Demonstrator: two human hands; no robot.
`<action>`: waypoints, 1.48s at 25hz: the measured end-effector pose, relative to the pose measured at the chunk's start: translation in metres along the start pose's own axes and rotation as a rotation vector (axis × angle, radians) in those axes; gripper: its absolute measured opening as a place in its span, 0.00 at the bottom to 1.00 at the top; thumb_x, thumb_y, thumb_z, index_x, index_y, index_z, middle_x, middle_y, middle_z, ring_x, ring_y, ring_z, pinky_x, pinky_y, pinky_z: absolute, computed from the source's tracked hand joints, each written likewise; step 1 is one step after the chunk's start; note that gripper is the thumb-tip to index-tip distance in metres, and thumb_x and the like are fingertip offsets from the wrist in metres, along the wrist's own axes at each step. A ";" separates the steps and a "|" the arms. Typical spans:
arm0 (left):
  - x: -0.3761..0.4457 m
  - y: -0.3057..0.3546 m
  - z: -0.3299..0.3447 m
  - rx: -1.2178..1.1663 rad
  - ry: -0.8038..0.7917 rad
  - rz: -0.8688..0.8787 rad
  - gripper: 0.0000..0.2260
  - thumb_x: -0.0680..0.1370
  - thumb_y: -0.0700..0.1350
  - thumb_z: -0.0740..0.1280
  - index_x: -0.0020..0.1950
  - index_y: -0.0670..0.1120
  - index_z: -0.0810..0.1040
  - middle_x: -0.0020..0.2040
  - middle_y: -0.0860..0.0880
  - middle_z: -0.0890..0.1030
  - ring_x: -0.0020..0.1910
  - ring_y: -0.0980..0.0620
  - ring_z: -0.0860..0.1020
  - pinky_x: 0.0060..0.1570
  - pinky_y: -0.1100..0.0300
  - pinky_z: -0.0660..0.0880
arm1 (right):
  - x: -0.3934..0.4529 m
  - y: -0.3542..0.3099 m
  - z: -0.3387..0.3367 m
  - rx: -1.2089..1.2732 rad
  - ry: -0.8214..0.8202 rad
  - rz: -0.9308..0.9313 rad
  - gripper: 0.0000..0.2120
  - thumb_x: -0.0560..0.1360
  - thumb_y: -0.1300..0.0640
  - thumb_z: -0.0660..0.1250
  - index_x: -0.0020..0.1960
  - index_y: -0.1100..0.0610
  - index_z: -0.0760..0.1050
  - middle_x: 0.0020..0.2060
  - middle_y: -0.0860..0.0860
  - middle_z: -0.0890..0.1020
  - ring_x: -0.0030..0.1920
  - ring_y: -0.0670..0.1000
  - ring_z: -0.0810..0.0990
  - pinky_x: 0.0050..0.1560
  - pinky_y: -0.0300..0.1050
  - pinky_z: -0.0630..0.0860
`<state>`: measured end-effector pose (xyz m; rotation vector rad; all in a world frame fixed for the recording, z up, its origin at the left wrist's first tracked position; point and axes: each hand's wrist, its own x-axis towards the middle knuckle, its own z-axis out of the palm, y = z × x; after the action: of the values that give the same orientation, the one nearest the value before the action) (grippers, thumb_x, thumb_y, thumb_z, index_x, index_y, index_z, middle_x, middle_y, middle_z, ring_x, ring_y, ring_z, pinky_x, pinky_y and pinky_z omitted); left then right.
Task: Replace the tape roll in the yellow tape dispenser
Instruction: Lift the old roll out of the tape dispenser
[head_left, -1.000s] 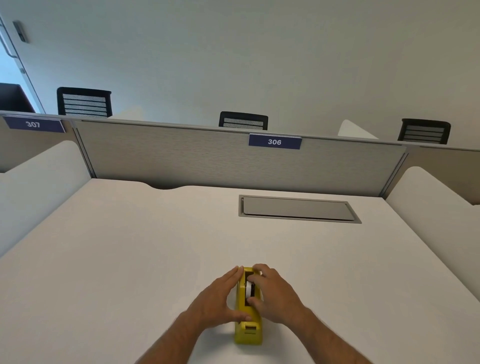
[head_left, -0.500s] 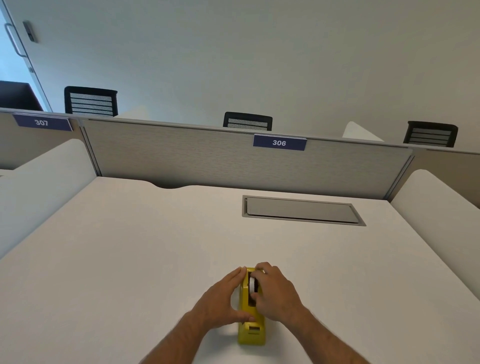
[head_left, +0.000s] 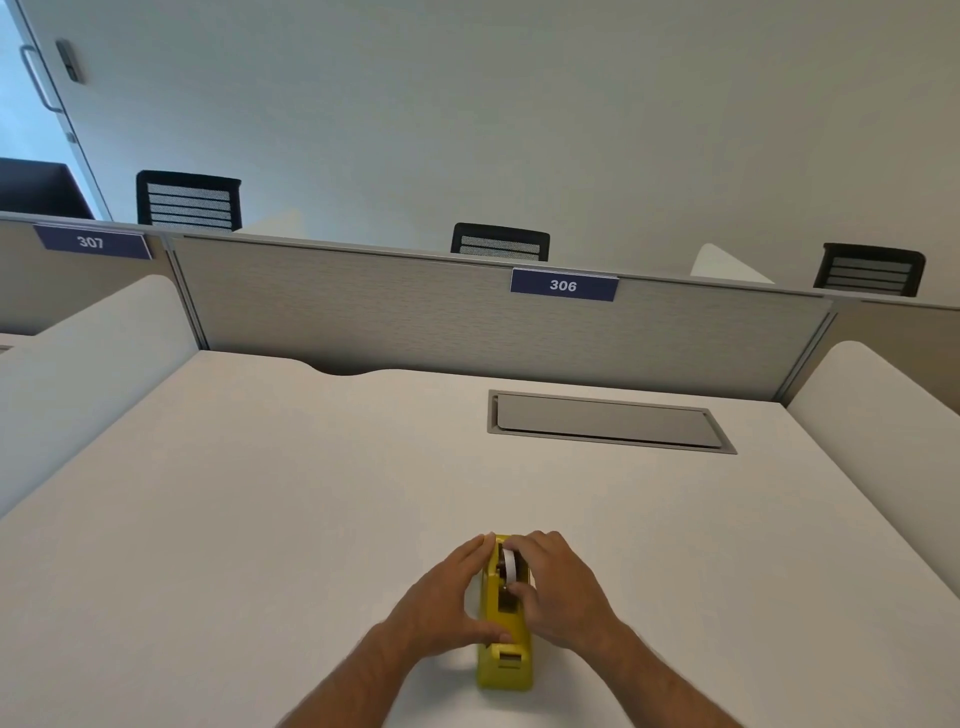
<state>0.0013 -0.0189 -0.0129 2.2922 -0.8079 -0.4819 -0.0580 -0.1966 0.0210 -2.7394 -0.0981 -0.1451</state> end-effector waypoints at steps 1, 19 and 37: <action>0.000 0.001 0.000 -0.001 0.002 -0.002 0.52 0.64 0.68 0.74 0.79 0.57 0.49 0.80 0.58 0.52 0.78 0.56 0.54 0.75 0.56 0.60 | 0.000 0.001 0.001 0.013 0.000 0.004 0.23 0.77 0.52 0.68 0.70 0.49 0.68 0.64 0.45 0.76 0.62 0.48 0.72 0.62 0.40 0.73; -0.006 0.032 0.000 -0.549 0.347 0.087 0.24 0.69 0.38 0.76 0.57 0.63 0.82 0.50 0.58 0.86 0.48 0.53 0.85 0.53 0.59 0.81 | -0.001 0.001 -0.018 0.614 0.179 0.270 0.12 0.62 0.59 0.82 0.41 0.48 0.85 0.31 0.43 0.85 0.35 0.39 0.83 0.36 0.29 0.76; -0.007 0.048 0.003 -0.467 0.379 -0.017 0.18 0.78 0.41 0.66 0.51 0.67 0.81 0.42 0.60 0.86 0.41 0.57 0.82 0.41 0.67 0.79 | -0.004 -0.001 -0.016 0.614 0.075 0.229 0.14 0.72 0.60 0.73 0.44 0.38 0.84 0.40 0.40 0.88 0.43 0.43 0.87 0.47 0.43 0.85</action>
<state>-0.0257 -0.0445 0.0190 1.8727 -0.4319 -0.2015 -0.0637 -0.2023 0.0351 -2.1106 0.1669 -0.1273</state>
